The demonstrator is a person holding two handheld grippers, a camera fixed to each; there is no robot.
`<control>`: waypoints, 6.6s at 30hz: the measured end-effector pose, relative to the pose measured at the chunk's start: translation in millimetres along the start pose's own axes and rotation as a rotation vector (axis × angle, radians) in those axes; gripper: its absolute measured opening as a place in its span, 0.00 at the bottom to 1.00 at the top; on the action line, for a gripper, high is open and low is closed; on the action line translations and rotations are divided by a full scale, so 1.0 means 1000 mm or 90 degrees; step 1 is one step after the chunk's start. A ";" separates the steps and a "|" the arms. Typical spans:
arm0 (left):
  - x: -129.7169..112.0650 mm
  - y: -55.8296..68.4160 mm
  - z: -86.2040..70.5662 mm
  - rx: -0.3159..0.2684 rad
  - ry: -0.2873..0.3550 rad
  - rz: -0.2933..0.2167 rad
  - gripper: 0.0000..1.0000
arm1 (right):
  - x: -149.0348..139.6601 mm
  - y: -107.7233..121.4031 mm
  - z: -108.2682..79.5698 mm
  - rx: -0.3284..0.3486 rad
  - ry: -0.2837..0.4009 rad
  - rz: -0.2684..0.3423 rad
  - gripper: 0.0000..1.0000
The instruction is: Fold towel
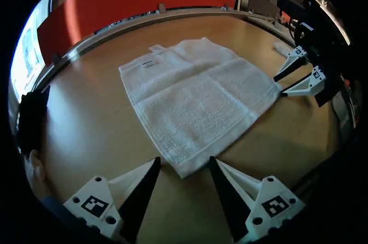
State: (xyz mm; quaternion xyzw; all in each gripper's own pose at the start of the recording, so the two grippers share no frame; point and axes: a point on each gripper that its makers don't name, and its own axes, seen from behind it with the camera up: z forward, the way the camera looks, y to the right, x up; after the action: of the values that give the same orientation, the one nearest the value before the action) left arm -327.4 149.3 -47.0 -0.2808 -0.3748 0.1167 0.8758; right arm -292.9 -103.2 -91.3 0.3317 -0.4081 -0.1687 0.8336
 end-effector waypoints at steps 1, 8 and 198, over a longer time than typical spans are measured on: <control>0.000 0.001 0.000 -0.001 -0.001 0.001 0.74 | 0.000 0.000 0.000 0.001 0.000 -0.001 0.54; 0.001 0.005 0.000 -0.005 -0.005 0.007 0.52 | 0.001 -0.005 -0.001 0.007 0.002 -0.010 0.29; 0.000 -0.032 -0.087 0.143 -0.039 -0.204 0.93 | 0.115 0.049 0.012 -0.056 0.043 -0.014 0.97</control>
State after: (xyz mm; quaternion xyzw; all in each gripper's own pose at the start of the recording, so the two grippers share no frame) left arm -265.0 87.8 -77.5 -0.1146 -0.4256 0.0257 0.8973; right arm -231.9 -136.6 13.5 0.3048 -0.3683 -0.1841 0.8588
